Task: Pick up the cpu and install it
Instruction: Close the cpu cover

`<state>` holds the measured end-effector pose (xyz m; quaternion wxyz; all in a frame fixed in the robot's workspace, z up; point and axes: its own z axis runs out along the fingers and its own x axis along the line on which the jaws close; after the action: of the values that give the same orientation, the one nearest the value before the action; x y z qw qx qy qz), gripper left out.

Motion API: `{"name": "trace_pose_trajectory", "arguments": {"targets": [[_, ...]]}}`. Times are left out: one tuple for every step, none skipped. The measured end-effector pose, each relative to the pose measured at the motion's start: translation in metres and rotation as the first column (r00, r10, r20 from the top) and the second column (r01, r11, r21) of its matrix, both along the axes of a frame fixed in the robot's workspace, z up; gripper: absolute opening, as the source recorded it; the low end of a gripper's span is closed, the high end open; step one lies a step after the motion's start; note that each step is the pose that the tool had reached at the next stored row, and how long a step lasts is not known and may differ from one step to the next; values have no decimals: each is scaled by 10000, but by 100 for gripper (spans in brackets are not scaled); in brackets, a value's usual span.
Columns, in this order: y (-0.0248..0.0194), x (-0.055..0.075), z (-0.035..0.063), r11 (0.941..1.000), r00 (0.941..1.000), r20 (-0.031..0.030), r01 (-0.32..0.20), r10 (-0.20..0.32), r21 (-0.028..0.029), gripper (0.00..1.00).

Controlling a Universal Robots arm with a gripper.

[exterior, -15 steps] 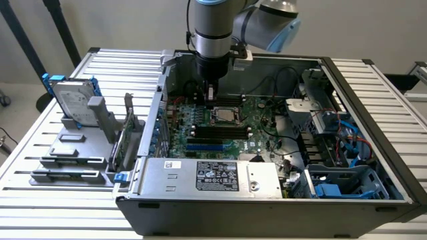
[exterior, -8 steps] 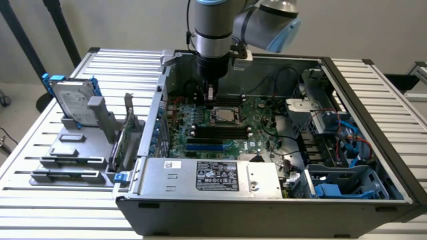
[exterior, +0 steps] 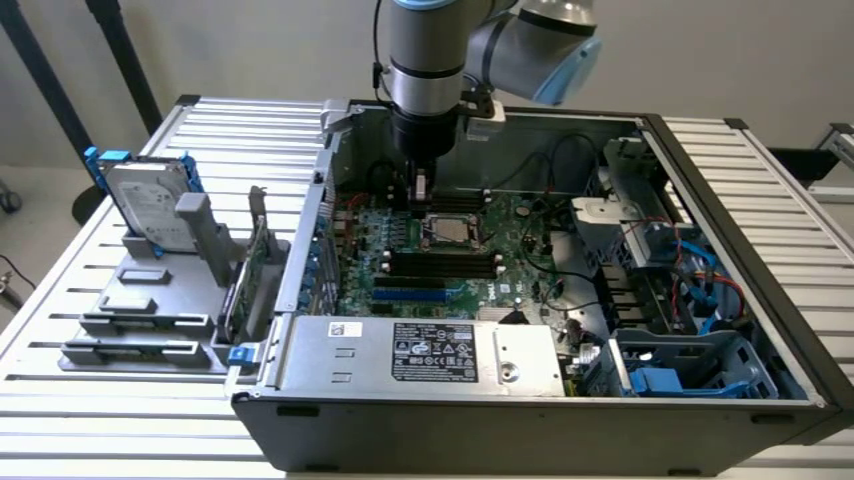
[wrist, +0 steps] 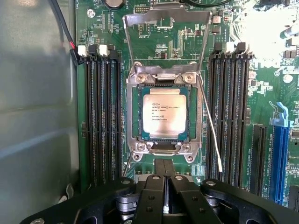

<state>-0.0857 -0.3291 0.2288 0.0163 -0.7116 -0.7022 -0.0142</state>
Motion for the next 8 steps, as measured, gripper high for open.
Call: {"name": "trace_pose_trajectory", "arguments": {"targets": [[0,0,0,10000,10000,-8,0,0,0,11],[0,0,0,10000,10000,-15,0,0,1,11],[0,0,0,10000,10000,-23,0,0,0,11],[0,0,0,10000,10000,-29,1,-1,0,11],[0,0,0,10000,10000,-28,0,0,1,11],[0,12,-1,10000,10000,-27,-2,2,3,11],[1,34,-1,10000,10000,-28,-2,2,4,11],[0,64,5,10000,10000,-32,1,-1,4,11]]}}
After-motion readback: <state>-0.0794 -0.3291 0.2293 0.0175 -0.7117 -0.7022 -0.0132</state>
